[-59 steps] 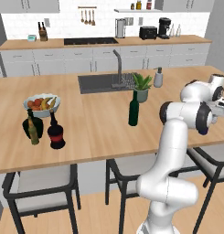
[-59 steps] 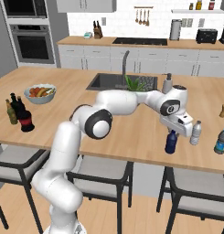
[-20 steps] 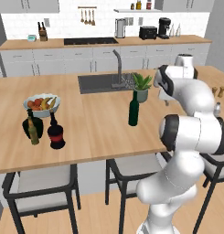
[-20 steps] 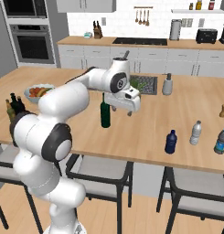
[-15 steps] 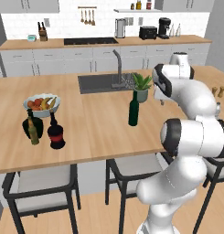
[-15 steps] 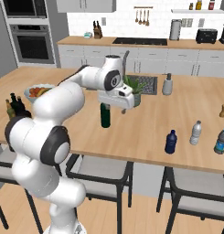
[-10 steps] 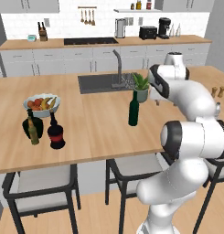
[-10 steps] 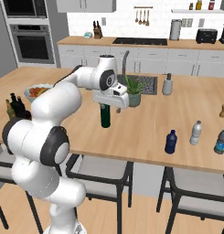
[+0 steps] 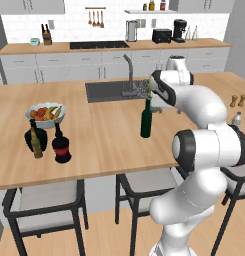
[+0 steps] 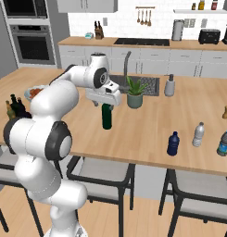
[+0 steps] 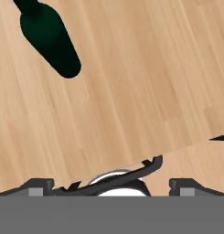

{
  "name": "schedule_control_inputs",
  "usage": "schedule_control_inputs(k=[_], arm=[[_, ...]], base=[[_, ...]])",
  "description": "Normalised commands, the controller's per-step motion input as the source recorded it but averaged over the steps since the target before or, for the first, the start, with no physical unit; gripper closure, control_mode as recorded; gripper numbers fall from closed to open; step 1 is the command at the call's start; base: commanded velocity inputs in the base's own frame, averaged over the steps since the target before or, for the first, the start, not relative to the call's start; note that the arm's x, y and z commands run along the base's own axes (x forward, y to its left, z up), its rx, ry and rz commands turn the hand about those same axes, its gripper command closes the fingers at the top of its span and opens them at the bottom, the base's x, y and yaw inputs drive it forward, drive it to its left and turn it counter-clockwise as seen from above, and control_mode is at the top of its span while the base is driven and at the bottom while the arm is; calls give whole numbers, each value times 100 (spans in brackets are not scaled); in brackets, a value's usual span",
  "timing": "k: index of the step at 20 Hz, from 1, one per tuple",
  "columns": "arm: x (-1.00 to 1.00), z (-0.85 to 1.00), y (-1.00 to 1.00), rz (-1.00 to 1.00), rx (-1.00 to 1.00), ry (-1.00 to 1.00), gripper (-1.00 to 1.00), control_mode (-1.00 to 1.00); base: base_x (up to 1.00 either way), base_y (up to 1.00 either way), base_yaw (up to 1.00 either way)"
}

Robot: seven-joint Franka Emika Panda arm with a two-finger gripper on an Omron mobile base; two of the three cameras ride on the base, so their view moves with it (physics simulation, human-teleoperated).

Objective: Move the plastic bottles in the middle to the plastics group, and the glass bottles in the middle to the glass group.

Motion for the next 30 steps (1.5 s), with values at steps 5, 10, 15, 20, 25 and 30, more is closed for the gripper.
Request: schedule_control_inputs(k=[5,10,15,20,25,30], arm=[[45,0,35,3,0,0,-100,-100],[35,0,25,5,0,0,-100,-100],[25,0,15,3,0,0,-100,-100],[32,0,1,0,5,0,-100,-100],[20,0,0,0,7,0,-100,-100],[19,0,0,0,0,0,-100,-100]], base=[[0,0,0],[0,0,0],[0,0,0],[0,0,0],[0,0,0],[0,0,0]])
